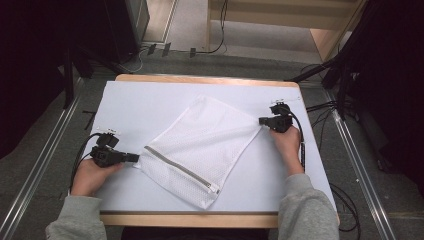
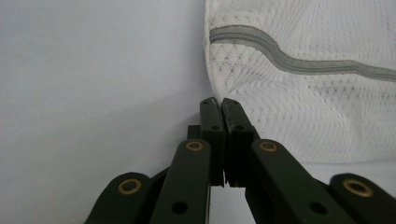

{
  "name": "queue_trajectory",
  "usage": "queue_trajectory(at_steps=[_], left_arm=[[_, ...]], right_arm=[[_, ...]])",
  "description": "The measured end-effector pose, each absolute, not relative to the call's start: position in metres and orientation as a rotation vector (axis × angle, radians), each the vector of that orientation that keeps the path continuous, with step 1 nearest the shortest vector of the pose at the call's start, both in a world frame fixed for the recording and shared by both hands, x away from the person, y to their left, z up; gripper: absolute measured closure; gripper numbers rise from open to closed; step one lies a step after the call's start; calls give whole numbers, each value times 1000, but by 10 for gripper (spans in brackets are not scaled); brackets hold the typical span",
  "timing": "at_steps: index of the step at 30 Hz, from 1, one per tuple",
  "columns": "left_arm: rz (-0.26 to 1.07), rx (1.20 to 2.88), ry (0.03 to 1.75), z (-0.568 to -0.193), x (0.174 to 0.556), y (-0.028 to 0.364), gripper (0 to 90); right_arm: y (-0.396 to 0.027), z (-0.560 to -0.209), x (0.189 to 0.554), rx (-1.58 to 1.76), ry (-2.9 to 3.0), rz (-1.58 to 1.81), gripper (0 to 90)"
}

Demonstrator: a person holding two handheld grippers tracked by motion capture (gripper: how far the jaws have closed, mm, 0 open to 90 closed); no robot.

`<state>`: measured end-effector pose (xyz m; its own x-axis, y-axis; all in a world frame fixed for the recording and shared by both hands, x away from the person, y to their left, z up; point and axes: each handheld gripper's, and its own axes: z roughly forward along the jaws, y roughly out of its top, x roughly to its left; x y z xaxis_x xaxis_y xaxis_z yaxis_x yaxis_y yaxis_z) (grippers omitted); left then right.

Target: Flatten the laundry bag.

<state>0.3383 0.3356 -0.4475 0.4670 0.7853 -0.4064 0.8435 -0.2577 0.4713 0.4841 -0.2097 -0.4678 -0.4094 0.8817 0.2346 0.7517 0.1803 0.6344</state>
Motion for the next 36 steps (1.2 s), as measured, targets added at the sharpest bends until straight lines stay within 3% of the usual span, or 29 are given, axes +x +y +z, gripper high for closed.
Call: queue_trajectory(at_steps=[3, 8, 12, 13, 14, 17, 36], left_arm=[[-110, 2070, 1350, -449, 335, 339, 886], [-80, 2021, 1339, -447, 332, 343, 750], [-43, 2023, 1305, -443, 331, 342, 656], [-37, 2021, 1303, -442, 332, 341, 656], [-27, 2022, 1298, -441, 333, 341, 595], [11, 2002, 1283, -438, 338, 338, 536], [24, 2053, 1200, -435, 373, 308, 476]], right_arm=[[-205, -469, 486, 1577, 2274, 1043, 893], [-199, -470, 488, 1564, 2291, 1062, 876], [-200, -470, 489, 1568, 2279, 1095, 727], [-200, -470, 489, 1568, 2279, 1095, 727], [-202, -467, 488, 1574, 2272, 1114, 669], [-204, -461, 482, 1556, 2266, 1126, 614], [-196, -448, 423, 1472, 2299, 1155, 568]])
